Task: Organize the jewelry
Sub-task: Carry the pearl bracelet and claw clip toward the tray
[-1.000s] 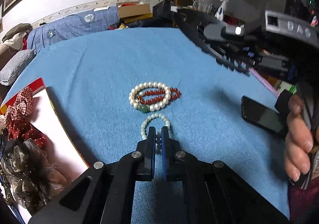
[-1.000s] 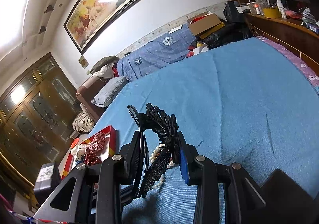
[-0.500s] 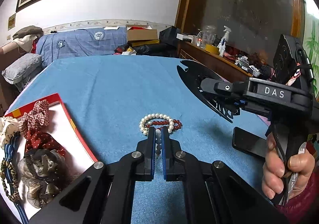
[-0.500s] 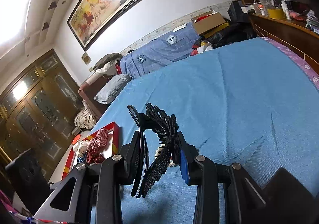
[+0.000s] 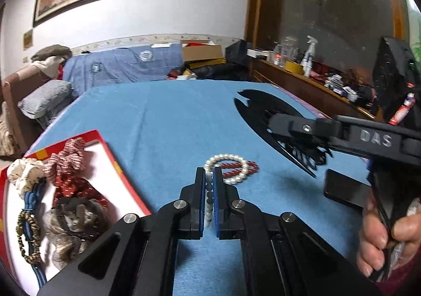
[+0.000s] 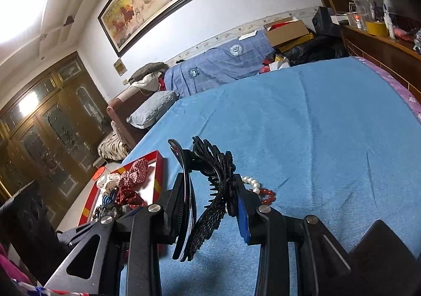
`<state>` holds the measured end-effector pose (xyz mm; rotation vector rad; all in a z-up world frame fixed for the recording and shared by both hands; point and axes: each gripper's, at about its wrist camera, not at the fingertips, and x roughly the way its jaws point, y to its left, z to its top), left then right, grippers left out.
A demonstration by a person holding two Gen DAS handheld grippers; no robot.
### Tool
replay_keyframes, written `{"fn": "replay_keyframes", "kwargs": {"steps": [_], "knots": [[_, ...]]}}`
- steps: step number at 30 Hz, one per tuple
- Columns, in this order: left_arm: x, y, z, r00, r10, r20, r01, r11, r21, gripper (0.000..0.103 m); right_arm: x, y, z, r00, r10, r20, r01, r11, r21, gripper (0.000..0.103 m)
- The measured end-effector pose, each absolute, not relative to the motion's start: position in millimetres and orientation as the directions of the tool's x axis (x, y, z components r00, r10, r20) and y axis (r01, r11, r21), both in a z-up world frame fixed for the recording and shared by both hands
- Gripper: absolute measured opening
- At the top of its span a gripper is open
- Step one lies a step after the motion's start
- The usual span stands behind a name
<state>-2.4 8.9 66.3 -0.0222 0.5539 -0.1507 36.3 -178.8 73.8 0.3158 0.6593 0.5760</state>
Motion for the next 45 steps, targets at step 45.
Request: {"fn": "replay_keyframes", "kwargs": {"steps": [45], "knots": [[-46.8,91.4,120.4,0.921,-0.042,-0.386,-0.008,0.992,-0.128,0.005,20.7,-104.9,69.0,0.585,0.663,-0.468,-0.480,0.747,0.459,0.038]]}}
